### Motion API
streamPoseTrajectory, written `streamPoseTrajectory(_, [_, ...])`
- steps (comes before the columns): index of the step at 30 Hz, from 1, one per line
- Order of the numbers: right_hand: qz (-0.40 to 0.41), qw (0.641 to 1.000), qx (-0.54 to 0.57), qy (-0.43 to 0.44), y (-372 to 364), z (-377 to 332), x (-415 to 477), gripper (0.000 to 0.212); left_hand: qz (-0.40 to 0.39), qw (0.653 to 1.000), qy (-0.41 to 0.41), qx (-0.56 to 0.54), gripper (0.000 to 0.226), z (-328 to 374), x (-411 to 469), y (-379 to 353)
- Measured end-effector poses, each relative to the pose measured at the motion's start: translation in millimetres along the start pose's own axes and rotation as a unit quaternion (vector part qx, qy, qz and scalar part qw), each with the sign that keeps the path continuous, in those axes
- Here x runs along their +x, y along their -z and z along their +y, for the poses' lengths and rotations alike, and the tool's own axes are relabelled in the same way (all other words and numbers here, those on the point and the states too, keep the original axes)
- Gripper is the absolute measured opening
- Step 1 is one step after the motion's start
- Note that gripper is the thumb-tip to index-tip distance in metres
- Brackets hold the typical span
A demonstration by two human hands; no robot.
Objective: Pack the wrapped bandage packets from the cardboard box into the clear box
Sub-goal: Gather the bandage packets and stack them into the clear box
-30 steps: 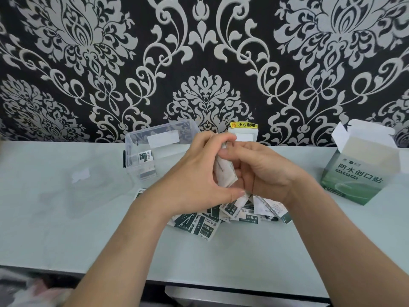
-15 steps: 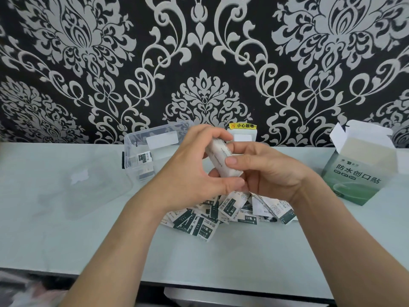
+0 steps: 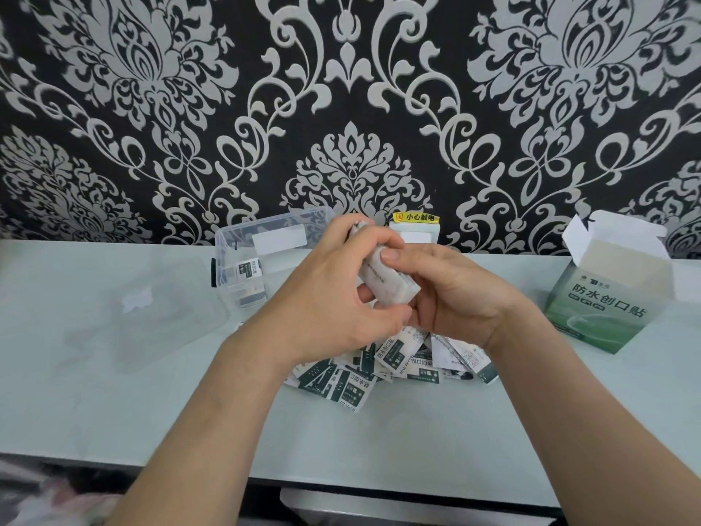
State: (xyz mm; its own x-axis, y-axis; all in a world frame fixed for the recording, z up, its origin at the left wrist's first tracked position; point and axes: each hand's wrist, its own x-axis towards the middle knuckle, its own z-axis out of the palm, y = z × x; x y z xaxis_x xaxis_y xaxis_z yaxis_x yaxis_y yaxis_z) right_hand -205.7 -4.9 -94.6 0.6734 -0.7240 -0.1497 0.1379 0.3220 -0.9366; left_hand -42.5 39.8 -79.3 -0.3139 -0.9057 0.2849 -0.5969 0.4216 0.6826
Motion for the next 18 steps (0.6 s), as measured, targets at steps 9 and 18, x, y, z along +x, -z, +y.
streamPoseTrajectory(9, [0.063, 0.995, -0.069, 0.024, -19, -17, 7, 0.016, 0.038, 0.989, 0.034, -0.14, 0.043, -16, 1, 27])
streamPoseTrajectory(18, [0.143, 0.831, -0.528, 0.107, -77, -33, 57, 0.021, 0.231, 0.927, 0.209, -0.211, 0.031, -44, -3, 54])
